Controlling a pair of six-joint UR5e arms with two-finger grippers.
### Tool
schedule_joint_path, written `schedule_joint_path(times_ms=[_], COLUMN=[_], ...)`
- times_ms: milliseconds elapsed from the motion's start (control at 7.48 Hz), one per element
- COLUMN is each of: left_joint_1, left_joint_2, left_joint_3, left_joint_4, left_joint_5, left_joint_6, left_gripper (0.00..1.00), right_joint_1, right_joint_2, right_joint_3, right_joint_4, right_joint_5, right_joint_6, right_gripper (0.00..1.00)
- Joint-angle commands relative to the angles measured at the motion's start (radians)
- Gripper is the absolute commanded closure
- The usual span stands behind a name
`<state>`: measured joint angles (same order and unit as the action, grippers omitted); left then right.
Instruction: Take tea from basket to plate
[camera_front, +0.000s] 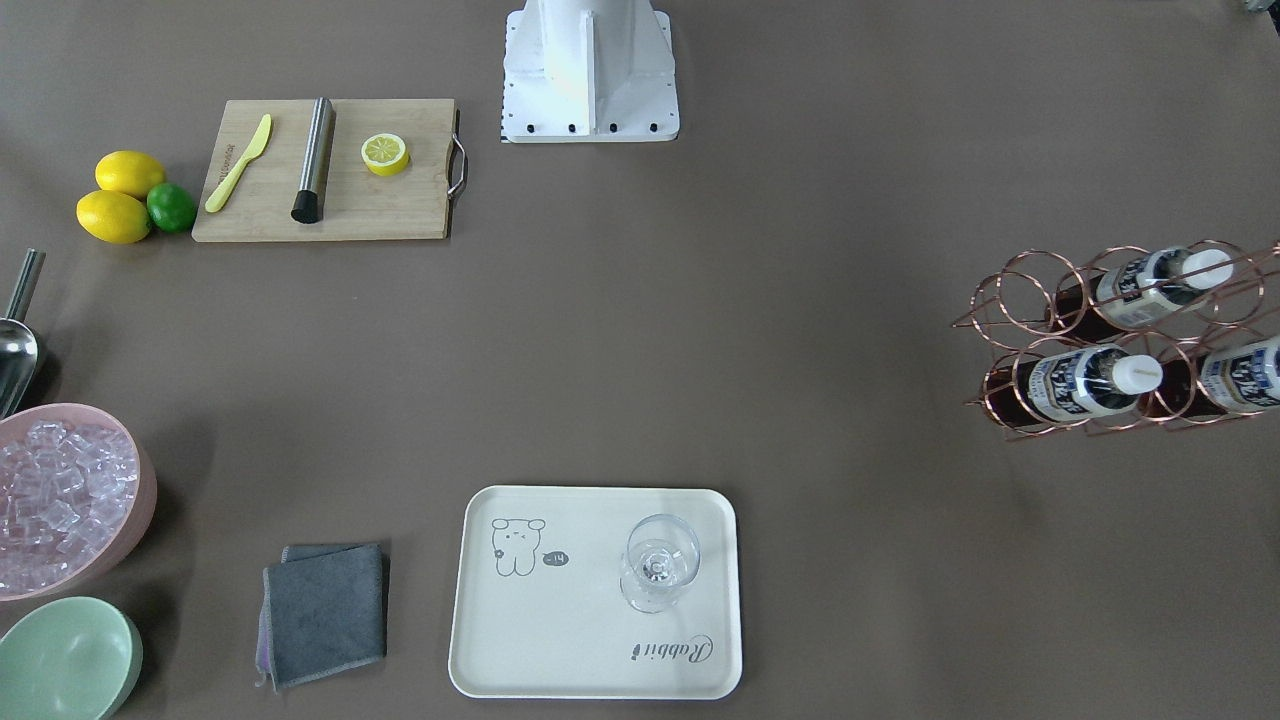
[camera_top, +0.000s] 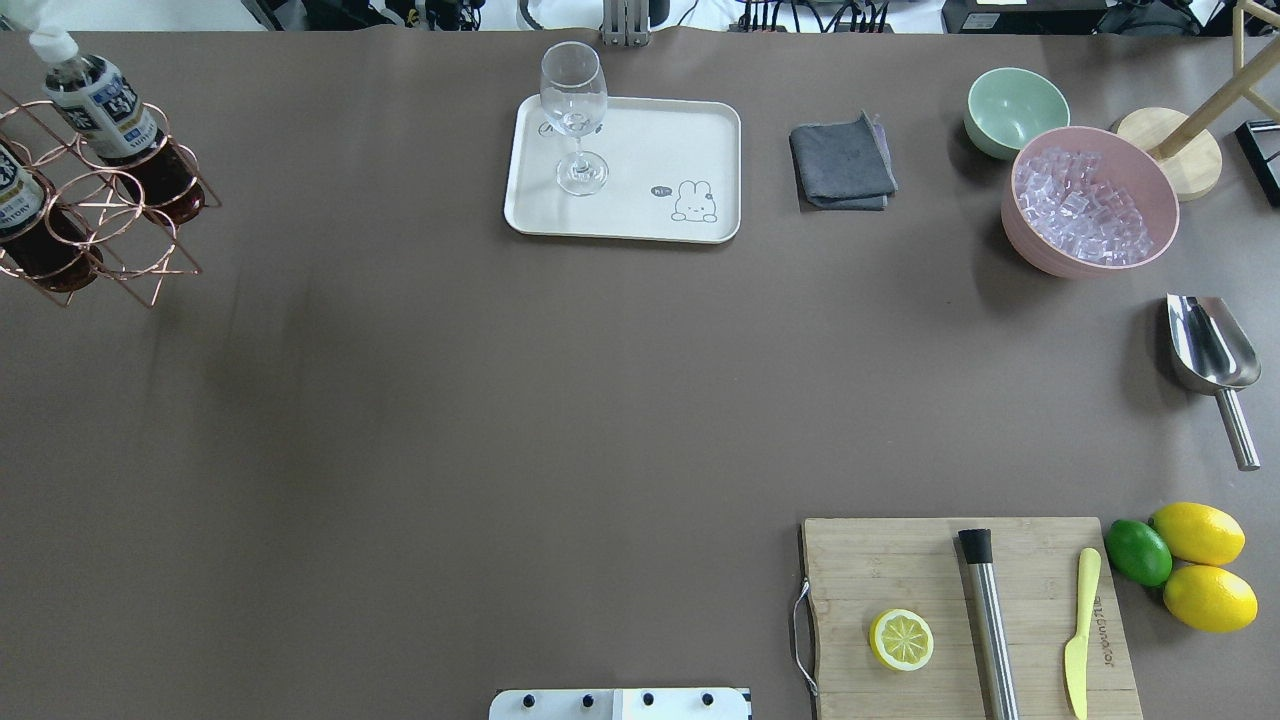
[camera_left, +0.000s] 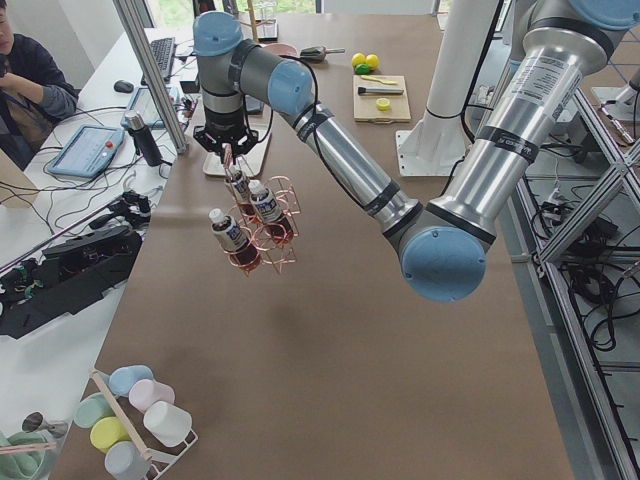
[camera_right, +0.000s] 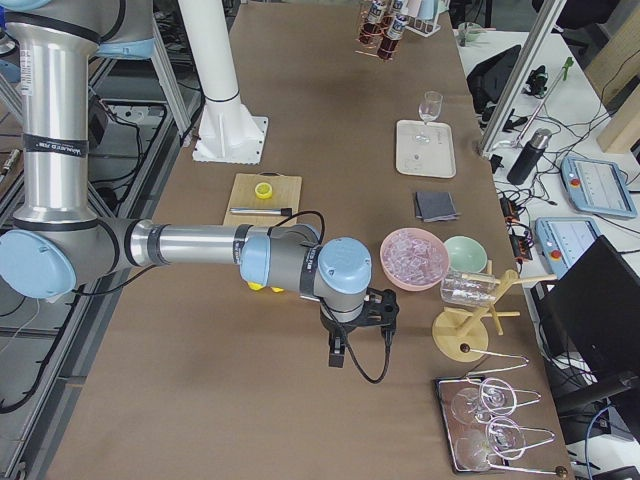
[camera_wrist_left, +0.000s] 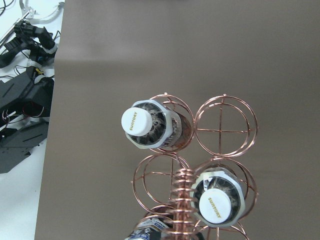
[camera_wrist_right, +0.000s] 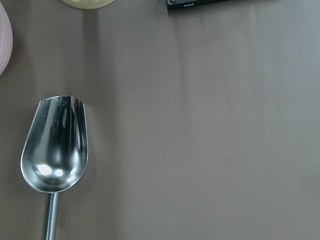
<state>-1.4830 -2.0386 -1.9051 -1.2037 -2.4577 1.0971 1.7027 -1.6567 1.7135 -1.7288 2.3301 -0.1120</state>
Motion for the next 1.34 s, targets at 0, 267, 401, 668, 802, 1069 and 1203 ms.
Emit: schedule_joint_path(times_ms=[0,267,401,668,802,1069,1203], left_joint_1=[0.131,0.234,0.281,0.349,0.412,0.541,0.57], left_joint_2=[-0.079,-0.142,-0.167,-0.204,-0.21,-0.264,-0.303], left_joint_3=[-0.066,-0.09,-0.089,-0.088,-0.086,-0.086,-0.078], left_joint_4=[0.001,-0.001,-0.002,-0.007,-0.007,-0.011,-0.011], left_joint_5=[0.011,0.087,0.11,0.124,0.143,0.242,0.244], left_joint_6=[-0.106,-0.282,-0.339,-0.439,-0.483,-0.606,-0.653], left_gripper=[1.0,1.0,1.0,1.0,1.0,1.0,1.0], right_joint_1=[0.0,0.0,0.0,0.0,0.0,0.0,0.0], right_joint_2=[0.0,0.0,0.0,0.0,0.0,0.0,-0.002], right_joint_3=[0.0,-0.002,-0.002,-0.002,-0.002,-0.002,-0.002], right_joint_4=[0.0,0.0,0.0,0.0,0.0,0.0,0.0], right_joint_5=[0.0,0.0,0.0,0.0,0.0,0.0,0.0], right_joint_6=[0.0,0.0,0.0,0.0,0.0,0.0,0.0], right_gripper=[0.0,0.0,0.0,0.0,0.0,0.0,0.0])
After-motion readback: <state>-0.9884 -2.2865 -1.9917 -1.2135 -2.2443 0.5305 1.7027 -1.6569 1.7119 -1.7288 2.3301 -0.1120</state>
